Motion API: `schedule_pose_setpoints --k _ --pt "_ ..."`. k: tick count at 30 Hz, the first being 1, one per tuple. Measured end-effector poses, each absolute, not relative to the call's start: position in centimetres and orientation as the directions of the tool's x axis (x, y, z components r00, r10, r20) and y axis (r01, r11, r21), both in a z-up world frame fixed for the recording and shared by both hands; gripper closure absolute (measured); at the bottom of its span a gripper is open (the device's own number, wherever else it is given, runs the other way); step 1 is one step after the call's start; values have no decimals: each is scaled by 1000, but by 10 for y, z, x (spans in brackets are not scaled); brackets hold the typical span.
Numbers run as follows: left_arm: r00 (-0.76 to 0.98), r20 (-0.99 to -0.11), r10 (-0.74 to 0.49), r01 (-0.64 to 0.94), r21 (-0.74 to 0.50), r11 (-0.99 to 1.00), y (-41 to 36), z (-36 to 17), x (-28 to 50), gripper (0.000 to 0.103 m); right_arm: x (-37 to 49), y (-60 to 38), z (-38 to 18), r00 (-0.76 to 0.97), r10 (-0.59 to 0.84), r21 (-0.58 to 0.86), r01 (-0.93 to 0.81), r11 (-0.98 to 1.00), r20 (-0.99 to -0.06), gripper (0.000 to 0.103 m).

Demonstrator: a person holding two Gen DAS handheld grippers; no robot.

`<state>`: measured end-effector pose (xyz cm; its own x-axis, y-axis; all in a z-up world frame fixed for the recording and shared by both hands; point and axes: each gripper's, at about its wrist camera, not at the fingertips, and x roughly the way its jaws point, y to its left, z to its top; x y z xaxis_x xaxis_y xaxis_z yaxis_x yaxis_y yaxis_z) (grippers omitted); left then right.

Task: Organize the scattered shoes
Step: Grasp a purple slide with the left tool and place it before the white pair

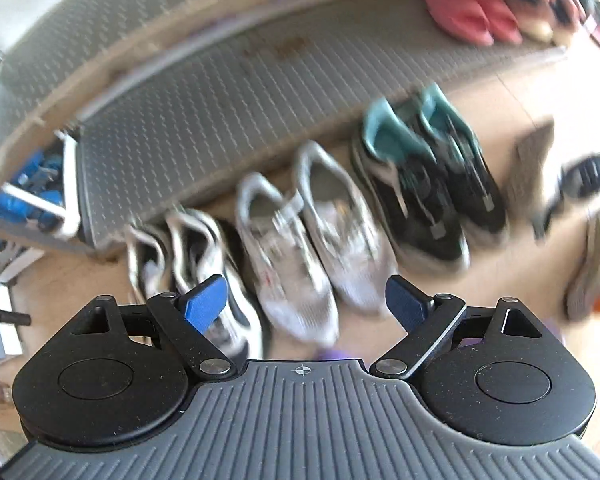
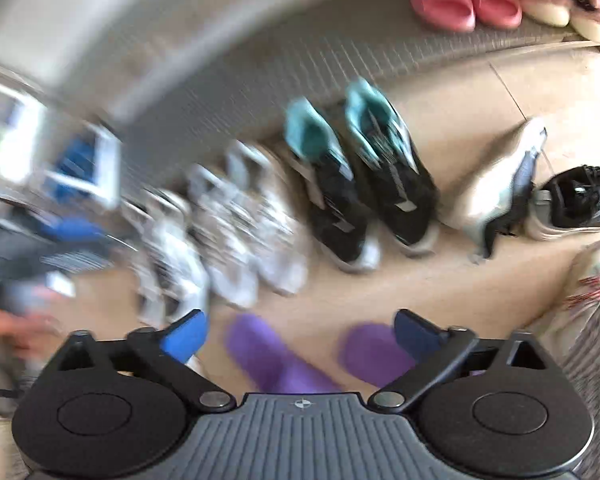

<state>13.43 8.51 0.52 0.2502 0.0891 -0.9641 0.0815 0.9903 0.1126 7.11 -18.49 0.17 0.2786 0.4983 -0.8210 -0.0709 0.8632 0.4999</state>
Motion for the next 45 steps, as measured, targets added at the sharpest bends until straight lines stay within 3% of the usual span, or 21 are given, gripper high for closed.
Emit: schedule_pose_setpoints --k 3,5,10,13,19,27,33,36,41,45 --pt "238 -967 88 56 104 993 81 2 100 12 67 -189 -19 186 377 395 76 915 -908 9" --pt "190 -980 65 5 67 998 75 -7 63 13 72 -186 -19 183 406 416 17 909 -895 13" --pt "82 -995 50 -97 42 994 62 -29 11 12 66 -196 1 267 413 436 33 899 -871 8" --pt "37 -999 21 -248 11 969 64 -47 4 11 65 -207 -2 287 470 508 71 858 -835 8" --pt "11 -986 -165 -608 -138 782 81 -110 5 10 67 -216 6 290 463 503 78 861 -838 8" --pt "-76 -994 -82 -732 0 681 84 -182 19 9 77 -208 1 242 452 472 29 881 -859 8" --pt "-117 -992 -47 -688 47 725 73 -226 33 0 83 -194 -2 199 462 463 -42 885 -864 8" --pt "-137 -990 -39 -600 51 799 70 -240 37 4 86 -193 -5 180 470 470 -43 881 -864 8" --pt "-79 -992 98 -407 122 905 86 -208 20 6 87 -192 -6 187 457 460 -29 887 -870 7" --pt "-100 -992 73 -375 105 921 117 -199 -1 5 83 -181 -8 178 459 456 -62 888 -870 7"
